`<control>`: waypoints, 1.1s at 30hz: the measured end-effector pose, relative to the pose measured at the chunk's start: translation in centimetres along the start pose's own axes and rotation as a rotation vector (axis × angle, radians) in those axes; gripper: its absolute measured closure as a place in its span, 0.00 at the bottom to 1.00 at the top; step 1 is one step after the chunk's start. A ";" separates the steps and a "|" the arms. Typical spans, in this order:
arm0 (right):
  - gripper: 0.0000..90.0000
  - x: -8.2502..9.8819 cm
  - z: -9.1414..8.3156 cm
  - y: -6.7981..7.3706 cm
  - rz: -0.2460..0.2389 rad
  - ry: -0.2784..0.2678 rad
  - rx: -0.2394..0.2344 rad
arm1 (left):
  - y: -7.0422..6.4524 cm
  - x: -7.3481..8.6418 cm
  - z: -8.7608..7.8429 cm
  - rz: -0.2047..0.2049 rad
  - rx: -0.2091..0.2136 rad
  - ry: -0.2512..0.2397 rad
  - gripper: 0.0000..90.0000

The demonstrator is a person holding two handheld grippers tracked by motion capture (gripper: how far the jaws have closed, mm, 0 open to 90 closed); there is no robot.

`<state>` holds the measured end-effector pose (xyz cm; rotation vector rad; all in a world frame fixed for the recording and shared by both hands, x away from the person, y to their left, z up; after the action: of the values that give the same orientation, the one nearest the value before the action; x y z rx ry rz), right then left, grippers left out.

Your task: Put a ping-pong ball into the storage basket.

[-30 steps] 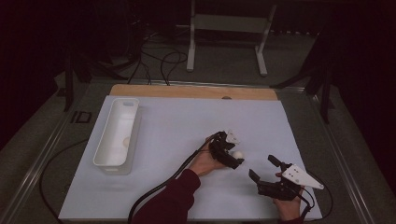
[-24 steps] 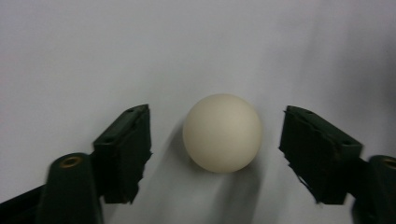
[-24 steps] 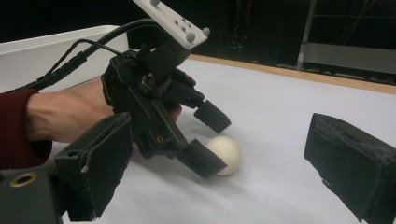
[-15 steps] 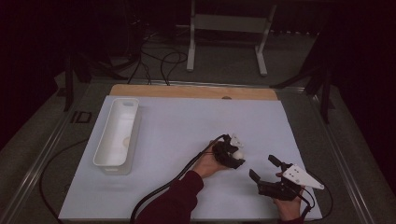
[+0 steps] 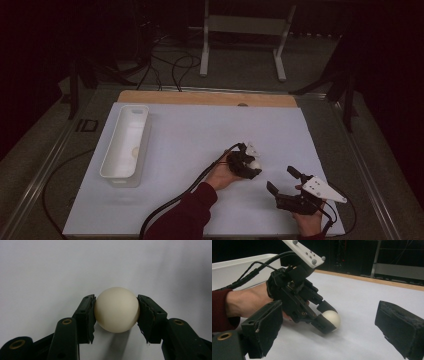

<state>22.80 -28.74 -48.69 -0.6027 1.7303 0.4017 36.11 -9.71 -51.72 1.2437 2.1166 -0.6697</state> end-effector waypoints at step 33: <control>0.08 0.0 0.1 0.1 0.000 0.000 -0.003 | 0.4 -0.6 -4.1 0.046 0.009 -0.035 0.57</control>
<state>22.84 -28.62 -48.73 -0.6050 1.7301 0.4044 35.74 -7.11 -48.52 1.2721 2.0531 -0.6768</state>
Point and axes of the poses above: each handheld gripper's, and its own axes: z roughly forward along the jaws, x roughly out of its underside, y roughly to its left, the point moved 1 cm from there along z, roughly forward along the jaws, and after that the axes turned 6 degrees about -z, right-handed, at the moved point
